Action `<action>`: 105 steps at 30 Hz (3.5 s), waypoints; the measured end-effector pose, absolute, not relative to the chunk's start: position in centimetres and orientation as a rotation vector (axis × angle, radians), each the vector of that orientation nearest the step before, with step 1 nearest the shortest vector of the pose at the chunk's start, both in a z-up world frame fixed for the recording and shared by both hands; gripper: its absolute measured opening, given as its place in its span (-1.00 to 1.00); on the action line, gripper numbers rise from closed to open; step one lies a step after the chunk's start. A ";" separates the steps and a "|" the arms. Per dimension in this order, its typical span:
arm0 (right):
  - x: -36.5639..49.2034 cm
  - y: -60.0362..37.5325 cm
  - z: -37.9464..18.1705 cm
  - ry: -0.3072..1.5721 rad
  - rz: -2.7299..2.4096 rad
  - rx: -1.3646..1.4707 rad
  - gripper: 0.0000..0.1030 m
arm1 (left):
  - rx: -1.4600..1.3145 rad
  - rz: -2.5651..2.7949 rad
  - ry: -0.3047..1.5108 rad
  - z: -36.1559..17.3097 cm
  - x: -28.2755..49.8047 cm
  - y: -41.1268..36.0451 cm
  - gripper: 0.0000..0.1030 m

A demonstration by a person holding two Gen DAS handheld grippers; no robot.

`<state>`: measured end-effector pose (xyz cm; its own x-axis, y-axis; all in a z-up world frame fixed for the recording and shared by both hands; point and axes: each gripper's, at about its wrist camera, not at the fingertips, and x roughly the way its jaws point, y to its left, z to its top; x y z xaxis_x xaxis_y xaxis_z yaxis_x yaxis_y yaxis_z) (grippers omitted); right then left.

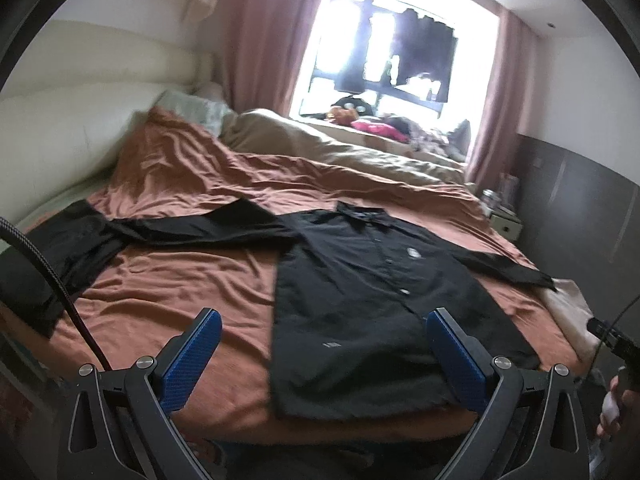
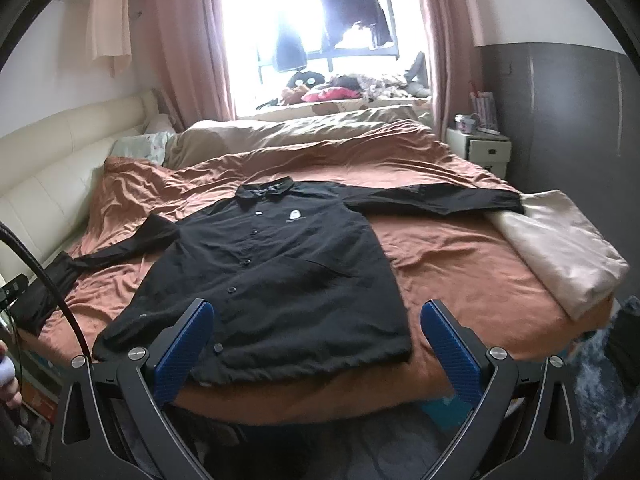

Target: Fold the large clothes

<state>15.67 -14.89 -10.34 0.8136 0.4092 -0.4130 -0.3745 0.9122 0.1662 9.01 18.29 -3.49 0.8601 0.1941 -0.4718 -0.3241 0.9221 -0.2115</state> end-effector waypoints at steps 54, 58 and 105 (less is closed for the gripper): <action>47.2 16.9 -10.2 0.754 0.768 -0.101 -0.44 | -0.856 0.724 0.647 -19.1 26.2 60.6 -0.91; 48.9 20.0 -10.9 0.774 0.794 -0.096 -0.61 | -0.797 0.705 0.592 -16.3 26.0 59.4 -0.93; 55.3 4.7 -13.4 0.837 0.784 0.333 0.76 | -0.329 0.059 0.370 11.4 43.5 30.4 -0.95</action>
<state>55.29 4.73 -13.45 0.4171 0.7340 -0.5360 -0.4872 0.6784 0.5499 43.48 30.36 11.36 0.9311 -0.0028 -0.3647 -0.1166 0.9452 -0.3050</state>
